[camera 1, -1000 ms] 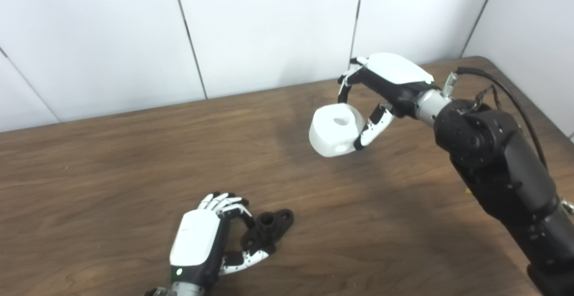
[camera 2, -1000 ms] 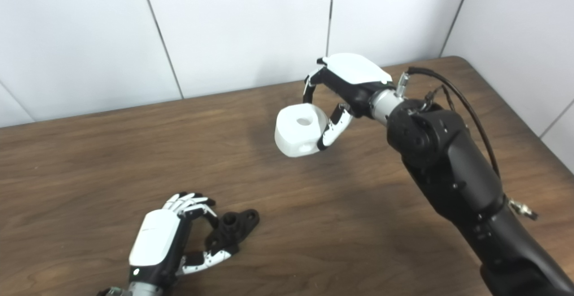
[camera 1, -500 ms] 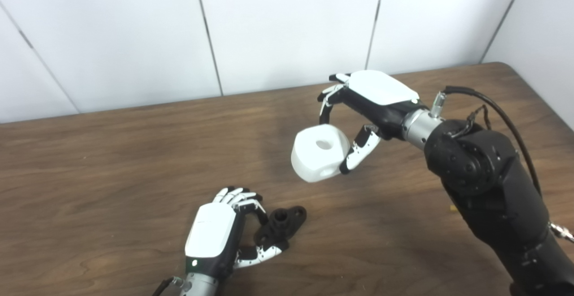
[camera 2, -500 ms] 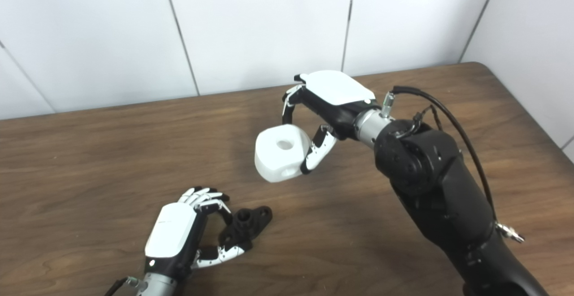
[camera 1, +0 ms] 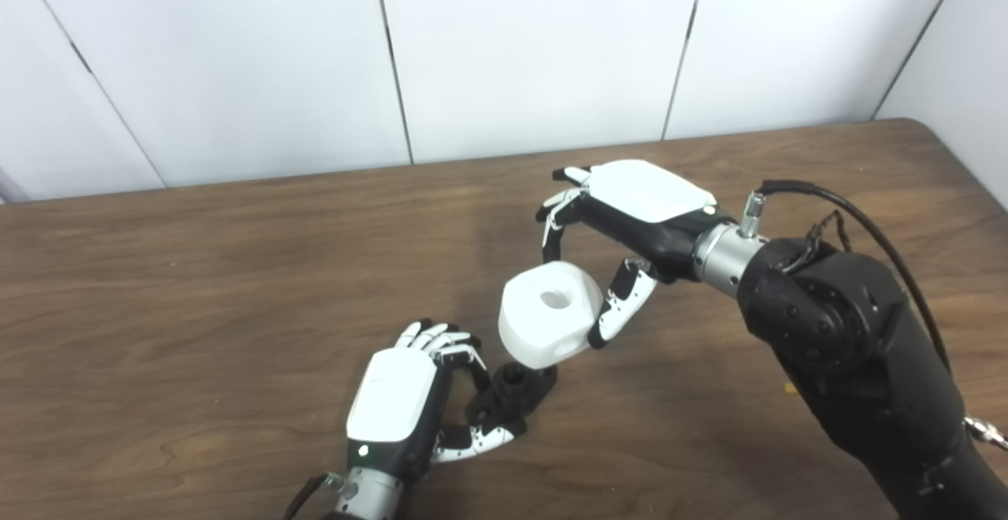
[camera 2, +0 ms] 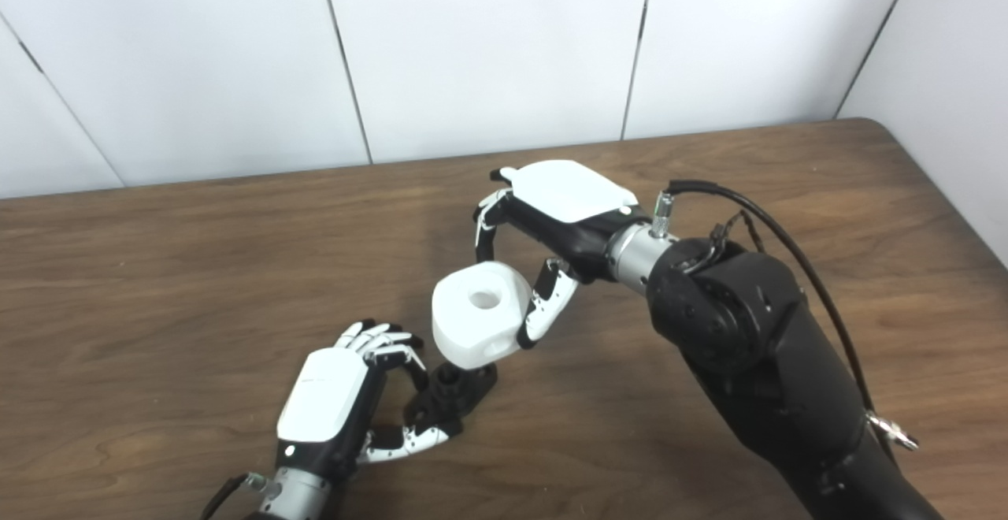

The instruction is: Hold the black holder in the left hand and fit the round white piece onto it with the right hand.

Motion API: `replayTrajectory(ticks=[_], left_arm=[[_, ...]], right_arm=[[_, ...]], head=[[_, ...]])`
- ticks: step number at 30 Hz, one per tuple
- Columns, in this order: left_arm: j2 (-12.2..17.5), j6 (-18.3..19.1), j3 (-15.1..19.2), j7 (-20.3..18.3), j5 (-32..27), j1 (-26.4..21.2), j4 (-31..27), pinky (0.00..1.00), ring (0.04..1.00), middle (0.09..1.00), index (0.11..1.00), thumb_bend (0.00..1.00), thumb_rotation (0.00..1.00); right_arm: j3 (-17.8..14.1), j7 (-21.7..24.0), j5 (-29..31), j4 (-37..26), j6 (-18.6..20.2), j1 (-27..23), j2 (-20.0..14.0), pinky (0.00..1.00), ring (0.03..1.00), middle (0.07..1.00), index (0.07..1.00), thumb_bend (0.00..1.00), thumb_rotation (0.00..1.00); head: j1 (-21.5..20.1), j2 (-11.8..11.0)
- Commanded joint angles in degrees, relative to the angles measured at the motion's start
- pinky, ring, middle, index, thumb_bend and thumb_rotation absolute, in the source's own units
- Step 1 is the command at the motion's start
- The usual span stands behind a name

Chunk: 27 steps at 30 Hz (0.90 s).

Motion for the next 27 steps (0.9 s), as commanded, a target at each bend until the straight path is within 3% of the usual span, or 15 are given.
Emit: replayTrajectory(ticks=[1,16,27], left_arm=[[-0.4,0.3,-1.5,-2.0,1.6,0.3,1.3,0.92,0.838,0.748,0.484,0.52,0.05],[-0.7,1.1,-1.8,-2.7,2.1,0.0,0.8,0.93,0.846,0.753,0.485,0.52,0.05],[-0.9,1.7,-1.9,-3.4,2.2,0.0,0.4,0.93,0.846,0.752,0.485,0.52,0.05]], right_arm=[[-0.2,0.5,-0.3,-2.0,-1.1,-2.6,-0.1,1.0,0.967,0.827,0.479,0.53,0.14],[0.6,3.5,-1.2,-2.5,-0.8,-2.6,1.2,1.0,0.973,0.828,0.479,0.52,0.14],[0.3,2.7,-1.3,-2.4,-1.3,-2.5,2.7,1.0,0.977,0.825,0.479,0.53,0.13]], head=[[0.2,0.2],[0.6,1.2],[0.5,1.5]])
